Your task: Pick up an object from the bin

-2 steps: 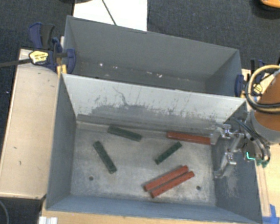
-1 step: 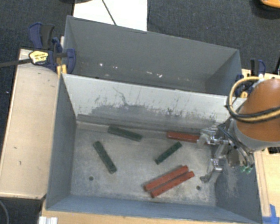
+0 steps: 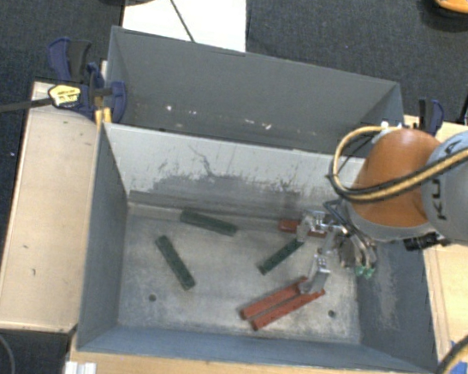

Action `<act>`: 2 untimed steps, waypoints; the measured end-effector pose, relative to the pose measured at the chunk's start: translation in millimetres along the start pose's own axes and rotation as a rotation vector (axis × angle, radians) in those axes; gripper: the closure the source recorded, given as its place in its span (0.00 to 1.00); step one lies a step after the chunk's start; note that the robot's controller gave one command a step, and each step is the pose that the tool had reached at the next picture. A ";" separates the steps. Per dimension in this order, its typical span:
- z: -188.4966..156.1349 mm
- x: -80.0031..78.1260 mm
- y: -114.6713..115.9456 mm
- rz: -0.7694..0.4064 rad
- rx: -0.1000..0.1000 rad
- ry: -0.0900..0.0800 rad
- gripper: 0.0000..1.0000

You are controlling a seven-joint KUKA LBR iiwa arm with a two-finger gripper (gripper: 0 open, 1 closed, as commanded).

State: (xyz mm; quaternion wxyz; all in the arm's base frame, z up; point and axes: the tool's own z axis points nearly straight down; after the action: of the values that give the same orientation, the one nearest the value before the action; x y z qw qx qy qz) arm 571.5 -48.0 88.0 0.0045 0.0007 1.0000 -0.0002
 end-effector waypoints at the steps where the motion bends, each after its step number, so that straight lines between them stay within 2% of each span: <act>1: 15.6 28.1 -11.7 0.019 -0.002 0.002 0.00; 2: 14.1 39.6 9.7 -0.240 0.000 0.006 1.00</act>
Offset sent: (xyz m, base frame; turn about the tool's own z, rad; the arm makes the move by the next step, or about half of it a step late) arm -0.0412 0.0109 -0.0180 -0.2396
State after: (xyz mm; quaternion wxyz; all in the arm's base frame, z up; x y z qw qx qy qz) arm 532.0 -38.3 73.5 0.0015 -0.1188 0.9929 -0.0009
